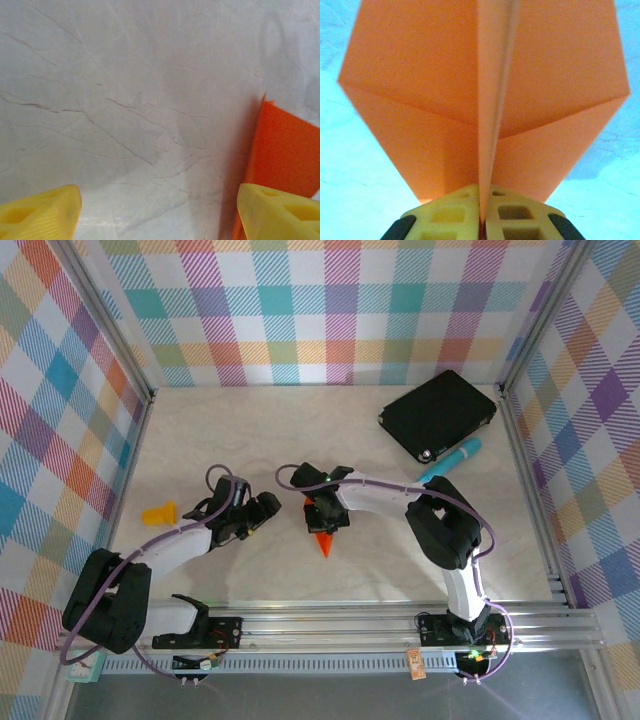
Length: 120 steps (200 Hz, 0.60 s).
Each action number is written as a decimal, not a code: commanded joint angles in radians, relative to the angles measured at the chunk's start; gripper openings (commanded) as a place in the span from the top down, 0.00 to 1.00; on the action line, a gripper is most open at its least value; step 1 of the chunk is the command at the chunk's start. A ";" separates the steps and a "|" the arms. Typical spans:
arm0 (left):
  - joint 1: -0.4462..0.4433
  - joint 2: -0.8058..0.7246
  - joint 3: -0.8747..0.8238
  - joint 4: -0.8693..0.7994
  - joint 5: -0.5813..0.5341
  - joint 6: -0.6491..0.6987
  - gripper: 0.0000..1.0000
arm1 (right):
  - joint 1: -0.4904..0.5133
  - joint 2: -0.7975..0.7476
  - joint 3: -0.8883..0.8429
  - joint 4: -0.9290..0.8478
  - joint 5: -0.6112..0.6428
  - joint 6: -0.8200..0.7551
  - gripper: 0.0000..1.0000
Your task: Fold a paper plane with a square sheet of paper (pick it up from the middle)
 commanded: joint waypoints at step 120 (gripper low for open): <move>0.036 -0.070 -0.006 -0.118 -0.035 0.057 0.02 | -0.257 0.282 0.485 -0.158 -0.055 -0.267 0.87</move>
